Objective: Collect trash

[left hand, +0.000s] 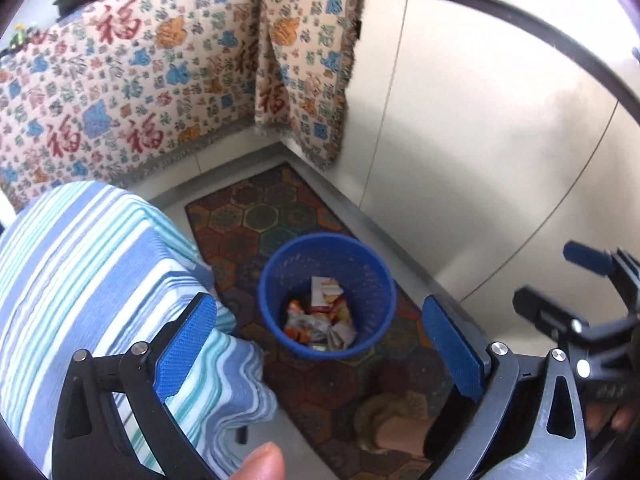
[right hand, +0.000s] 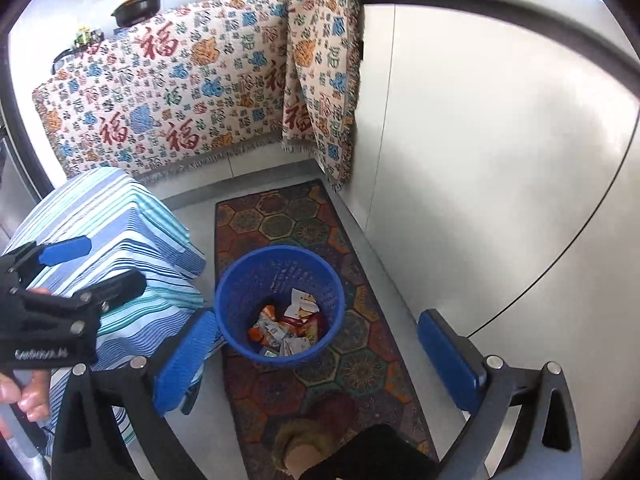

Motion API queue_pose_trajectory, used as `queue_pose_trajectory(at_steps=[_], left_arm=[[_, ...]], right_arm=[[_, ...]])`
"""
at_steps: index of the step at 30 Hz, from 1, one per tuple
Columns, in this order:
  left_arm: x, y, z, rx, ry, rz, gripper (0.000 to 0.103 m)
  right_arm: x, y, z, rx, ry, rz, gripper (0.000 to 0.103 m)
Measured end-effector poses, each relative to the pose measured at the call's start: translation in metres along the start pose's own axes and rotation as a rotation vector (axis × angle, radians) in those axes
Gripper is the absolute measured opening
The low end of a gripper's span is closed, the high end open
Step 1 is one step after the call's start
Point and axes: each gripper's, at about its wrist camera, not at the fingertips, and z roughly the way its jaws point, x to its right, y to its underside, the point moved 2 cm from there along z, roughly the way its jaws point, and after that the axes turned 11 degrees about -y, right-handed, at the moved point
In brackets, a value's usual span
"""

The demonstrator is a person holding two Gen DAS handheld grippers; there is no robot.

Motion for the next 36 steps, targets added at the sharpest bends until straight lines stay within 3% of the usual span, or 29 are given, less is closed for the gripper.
queue_pose_trajectory(at_steps=[7,13,22,36], left_arm=[[0.000,-0.002,-0.020,0.057,-0.151,0.037,0.103],[-0.008,-0.004,-0.027,0.058,-0.119,0.007,0.103],[-0.008,-0.004,-0.029,0.057,-0.141,-0.007,0.103],[-0.006,-0.004,-0.025,0.023,-0.115,-0.011,0.103]], right_arm=[[-0.010,0.000,-0.016,0.017,0.003,-0.021,0.103],[-0.013,0.001,-0.018,0.014,0.004,-0.025,0.103],[-0.014,0.001,-0.018,0.014,0.006,-0.024,0.103],[-0.015,0.003,-0.018,0.019,0.003,-0.020,0.103]])
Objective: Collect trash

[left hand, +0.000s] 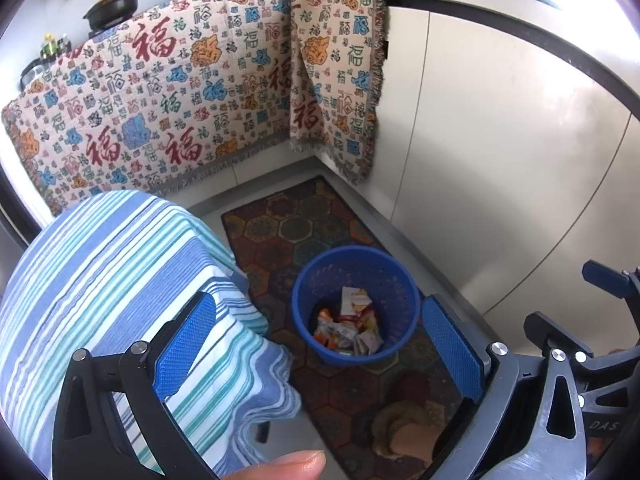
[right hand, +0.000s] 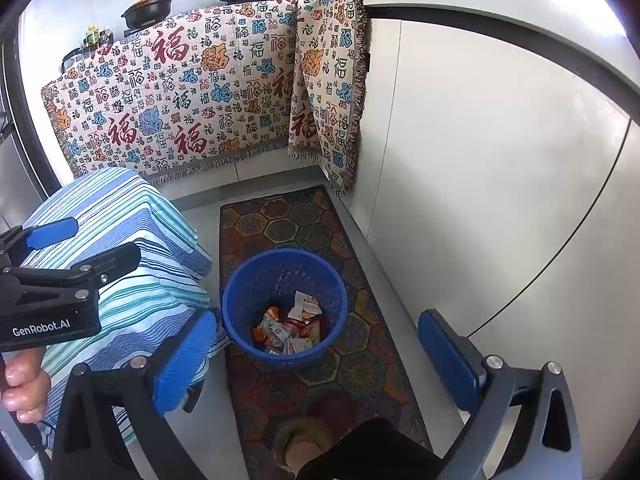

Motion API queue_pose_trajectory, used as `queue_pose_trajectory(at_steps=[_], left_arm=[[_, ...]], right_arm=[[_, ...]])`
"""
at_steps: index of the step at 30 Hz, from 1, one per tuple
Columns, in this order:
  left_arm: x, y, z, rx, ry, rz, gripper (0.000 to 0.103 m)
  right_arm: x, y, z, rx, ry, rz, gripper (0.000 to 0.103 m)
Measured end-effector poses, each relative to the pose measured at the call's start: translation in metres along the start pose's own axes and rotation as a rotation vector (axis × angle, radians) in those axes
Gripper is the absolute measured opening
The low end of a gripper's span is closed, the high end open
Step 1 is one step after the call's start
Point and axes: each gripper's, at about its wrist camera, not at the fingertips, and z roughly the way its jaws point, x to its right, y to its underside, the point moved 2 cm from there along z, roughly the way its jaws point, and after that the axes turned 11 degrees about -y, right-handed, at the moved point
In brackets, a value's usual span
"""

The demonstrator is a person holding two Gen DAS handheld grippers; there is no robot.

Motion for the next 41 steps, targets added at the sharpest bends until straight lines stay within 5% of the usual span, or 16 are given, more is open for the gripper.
queue_pose_trajectory(at_steps=[35,41], left_arm=[[-0.0024,0.0038,0.0051,-0.030,0.022,0.042,0.103],[-0.0040,0.0064,-0.0037,0.030,0.035,0.035,0.103]], right_arm=[[-0.0013,0.0056,0.0005,-0.010,0.010,0.016,0.103],[-0.0003,0.0061,0.0015,-0.011,0.014,0.018,0.103]])
